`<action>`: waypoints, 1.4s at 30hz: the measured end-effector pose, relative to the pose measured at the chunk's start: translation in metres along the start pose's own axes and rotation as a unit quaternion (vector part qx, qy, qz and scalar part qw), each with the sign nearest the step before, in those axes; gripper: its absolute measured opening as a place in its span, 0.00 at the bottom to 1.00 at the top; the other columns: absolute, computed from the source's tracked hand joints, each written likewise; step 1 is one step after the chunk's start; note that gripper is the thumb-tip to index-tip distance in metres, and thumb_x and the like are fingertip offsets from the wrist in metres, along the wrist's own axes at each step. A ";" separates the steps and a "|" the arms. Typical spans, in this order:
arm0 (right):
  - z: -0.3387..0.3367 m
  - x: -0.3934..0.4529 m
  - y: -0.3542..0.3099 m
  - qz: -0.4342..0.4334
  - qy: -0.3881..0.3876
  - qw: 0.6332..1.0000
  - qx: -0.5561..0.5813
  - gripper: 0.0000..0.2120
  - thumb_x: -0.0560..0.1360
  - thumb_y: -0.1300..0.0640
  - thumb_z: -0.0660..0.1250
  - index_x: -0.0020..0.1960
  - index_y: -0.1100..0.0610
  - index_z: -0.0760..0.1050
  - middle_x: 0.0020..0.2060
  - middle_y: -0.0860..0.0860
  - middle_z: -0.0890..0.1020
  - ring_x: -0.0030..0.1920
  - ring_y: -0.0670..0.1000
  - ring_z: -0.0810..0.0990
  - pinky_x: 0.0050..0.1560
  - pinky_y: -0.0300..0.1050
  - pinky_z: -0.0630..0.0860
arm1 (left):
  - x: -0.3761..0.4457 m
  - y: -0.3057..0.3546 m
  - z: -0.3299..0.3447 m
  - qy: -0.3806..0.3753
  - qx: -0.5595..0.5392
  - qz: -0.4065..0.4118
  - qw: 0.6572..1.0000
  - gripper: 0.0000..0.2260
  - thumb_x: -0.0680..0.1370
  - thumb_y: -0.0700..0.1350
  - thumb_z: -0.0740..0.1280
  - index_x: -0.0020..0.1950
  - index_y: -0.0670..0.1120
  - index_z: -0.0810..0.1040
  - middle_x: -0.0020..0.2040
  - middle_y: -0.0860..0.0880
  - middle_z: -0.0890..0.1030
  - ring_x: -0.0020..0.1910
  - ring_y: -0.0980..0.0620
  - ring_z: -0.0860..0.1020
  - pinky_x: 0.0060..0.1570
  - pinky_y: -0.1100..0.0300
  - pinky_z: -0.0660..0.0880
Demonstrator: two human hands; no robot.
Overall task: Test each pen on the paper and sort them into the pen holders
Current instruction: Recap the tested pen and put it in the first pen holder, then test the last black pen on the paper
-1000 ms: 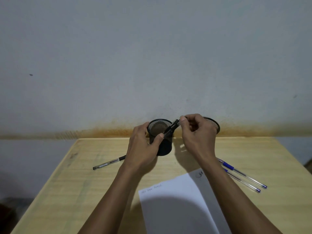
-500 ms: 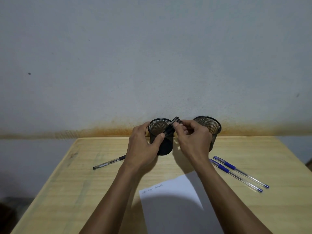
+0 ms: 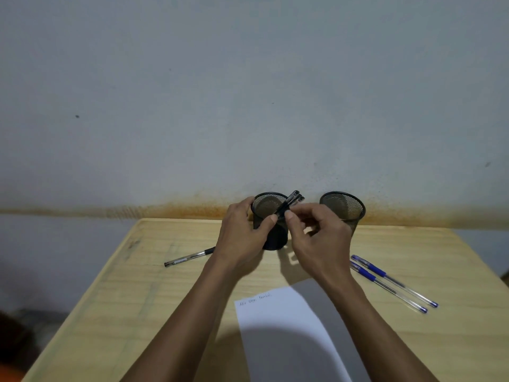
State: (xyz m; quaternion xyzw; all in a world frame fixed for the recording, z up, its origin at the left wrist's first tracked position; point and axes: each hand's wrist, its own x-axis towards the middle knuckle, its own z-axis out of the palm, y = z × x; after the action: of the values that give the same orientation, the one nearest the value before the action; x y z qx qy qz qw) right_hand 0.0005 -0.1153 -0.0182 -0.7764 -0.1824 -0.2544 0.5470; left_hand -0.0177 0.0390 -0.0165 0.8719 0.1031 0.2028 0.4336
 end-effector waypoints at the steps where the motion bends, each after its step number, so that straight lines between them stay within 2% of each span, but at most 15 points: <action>1: 0.001 -0.007 -0.002 -0.012 -0.035 0.999 -0.011 0.01 0.75 0.58 0.73 0.44 0.54 0.83 0.36 0.46 0.83 0.38 0.45 0.81 0.38 0.34 0.76 | 0.002 0.000 -0.003 -0.010 0.001 -0.002 1.000 0.16 0.74 0.55 0.72 0.61 0.58 0.75 0.58 0.53 0.76 0.58 0.53 0.75 0.56 0.61 0.71; 3: 0.006 -0.022 -0.001 0.002 -0.137 0.989 -0.052 0.04 0.75 0.59 0.71 0.42 0.54 0.83 0.33 0.47 0.83 0.35 0.47 0.81 0.38 0.42 0.79 | 0.006 0.001 -0.011 -0.024 0.021 -0.006 0.999 0.21 0.74 0.56 0.71 0.65 0.53 0.75 0.63 0.50 0.76 0.62 0.51 0.75 0.58 0.61 0.72; 6: 0.028 -0.045 0.002 0.000 -0.247 0.963 -0.104 0.06 0.77 0.58 0.68 0.48 0.56 0.83 0.38 0.52 0.85 0.38 0.52 0.81 0.41 0.54 0.79 | 0.008 0.007 -0.033 -0.015 0.031 -0.013 0.999 0.27 0.74 0.57 0.71 0.71 0.48 0.72 0.68 0.48 0.74 0.65 0.52 0.74 0.62 0.58 0.72; 9: 0.061 -0.054 0.002 -0.071 -0.281 0.951 -0.111 0.09 0.79 0.60 0.63 0.55 0.58 0.80 0.48 0.54 0.83 0.47 0.56 0.81 0.43 0.54 0.78 | -0.008 0.006 -0.058 0.015 0.023 0.000 1.000 0.24 0.75 0.55 0.72 0.69 0.50 0.74 0.66 0.52 0.76 0.62 0.56 0.75 0.56 0.64 0.69; 16: 0.115 -0.038 0.004 -0.157 -0.352 0.896 -0.221 0.12 0.81 0.56 0.62 0.64 0.52 0.75 0.61 0.49 0.79 0.57 0.59 0.76 0.43 0.52 0.76 | -0.096 -0.045 -0.084 0.073 0.123 -0.018 0.990 0.19 0.74 0.53 0.72 0.64 0.51 0.77 0.60 0.55 0.78 0.61 0.55 0.76 0.58 0.61 0.71; 19: 0.125 -0.035 0.002 -0.198 -0.362 0.869 -0.274 0.10 0.83 0.53 0.60 0.59 0.53 0.78 0.55 0.50 0.81 0.56 0.57 0.75 0.38 0.49 0.68 | -0.125 -0.070 -0.076 0.047 0.191 -0.040 0.980 0.18 0.76 0.56 0.68 0.64 0.52 0.76 0.61 0.56 0.77 0.63 0.53 0.73 0.61 0.54 0.71; 25: 0.127 -0.044 0.009 -0.292 -0.329 0.836 -0.327 0.07 0.77 0.60 0.68 0.55 0.55 0.78 0.44 0.52 0.81 0.50 0.57 0.77 0.30 0.48 0.65 | -0.147 -0.091 -0.068 0.015 0.255 -0.030 0.966 0.19 0.75 0.59 0.64 0.61 0.51 0.79 0.59 0.53 0.79 0.62 0.51 0.75 0.58 0.55 0.69; 27: 0.120 -0.048 0.006 -0.262 -0.324 0.856 -0.308 0.14 0.78 0.62 0.66 0.64 0.56 0.74 0.49 0.53 0.80 0.52 0.57 0.75 0.34 0.50 0.69 | -0.151 -0.089 -0.068 0.020 0.251 -0.031 0.967 0.19 0.75 0.59 0.64 0.61 0.51 0.79 0.60 0.53 0.79 0.63 0.51 0.74 0.59 0.55 0.69; 29: 0.102 -0.051 -0.004 -0.192 -0.328 0.888 -0.259 0.21 0.79 0.64 0.64 0.71 0.56 0.69 0.55 0.54 0.78 0.56 0.57 0.73 0.44 0.51 0.74 | -0.154 -0.083 -0.068 0.029 0.219 -0.031 0.975 0.18 0.76 0.58 0.66 0.62 0.51 0.79 0.60 0.54 0.79 0.63 0.52 0.74 0.61 0.56 0.69; 31: 0.075 -0.053 -0.020 -0.094 -0.322 0.929 -0.159 0.18 0.79 0.63 0.62 0.68 0.57 0.73 0.53 0.55 0.79 0.52 0.55 0.75 0.49 0.48 0.74 | -0.156 -0.067 -0.069 0.051 0.154 -0.022 0.987 0.17 0.76 0.56 0.68 0.62 0.51 0.78 0.60 0.56 0.79 0.62 0.60 0.74 0.60 0.63 0.70; 33: 0.042 -0.060 -0.037 0.037 -0.262 0.963 -0.046 0.10 0.79 0.62 0.64 0.59 0.57 0.78 0.43 0.51 0.80 0.40 0.44 0.76 0.41 0.37 0.72 | -0.159 -0.046 -0.069 0.065 0.094 0.002 0.993 0.16 0.77 0.53 0.69 0.63 0.53 0.77 0.58 0.59 0.78 0.58 0.71 0.72 0.55 0.76 0.66; 35: 0.005 -0.069 -0.050 0.142 -0.188 0.970 0.055 0.05 0.74 0.66 0.69 0.48 0.59 0.79 0.34 0.50 0.79 0.30 0.40 0.73 0.36 0.32 0.71 | -0.161 -0.022 -0.065 0.064 0.065 0.042 0.995 0.16 0.77 0.52 0.69 0.65 0.53 0.77 0.59 0.60 0.78 0.57 0.71 0.72 0.55 0.74 0.68; 36: -0.013 -0.074 -0.054 0.170 -0.159 0.969 0.087 0.04 0.73 0.67 0.71 0.45 0.60 0.79 0.32 0.52 0.80 0.29 0.42 0.75 0.35 0.35 0.74 | -0.163 -0.012 -0.062 0.056 0.058 0.064 0.995 0.17 0.78 0.52 0.69 0.66 0.53 0.77 0.59 0.59 0.78 0.59 0.67 0.73 0.58 0.70 0.70; 39: -0.061 -0.094 -0.064 0.225 -0.123 0.956 0.146 0.05 0.73 0.65 0.75 0.45 0.60 0.80 0.32 0.57 0.84 0.32 0.50 0.84 0.33 0.39 0.79 | -0.174 0.013 -0.043 0.023 0.059 0.110 0.992 0.16 0.78 0.54 0.66 0.65 0.54 0.78 0.60 0.58 0.80 0.60 0.60 0.75 0.60 0.62 0.71; 42: -0.089 -0.118 -0.065 0.272 -0.110 0.943 0.158 0.07 0.71 0.63 0.78 0.44 0.60 0.80 0.30 0.56 0.84 0.30 0.48 0.82 0.30 0.39 0.76 | -0.189 0.024 -0.020 0.024 0.074 0.162 0.984 0.12 0.78 0.54 0.63 0.56 0.53 0.82 0.52 0.59 0.83 0.52 0.60 0.78 0.54 0.62 0.72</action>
State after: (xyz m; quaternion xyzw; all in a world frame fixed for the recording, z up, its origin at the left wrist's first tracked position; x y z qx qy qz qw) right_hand -0.1487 -0.1783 -0.0150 -0.7233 -0.0610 0.0226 0.6874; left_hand -0.1963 -0.0283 -0.0361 0.9018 -0.0142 0.2825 0.3269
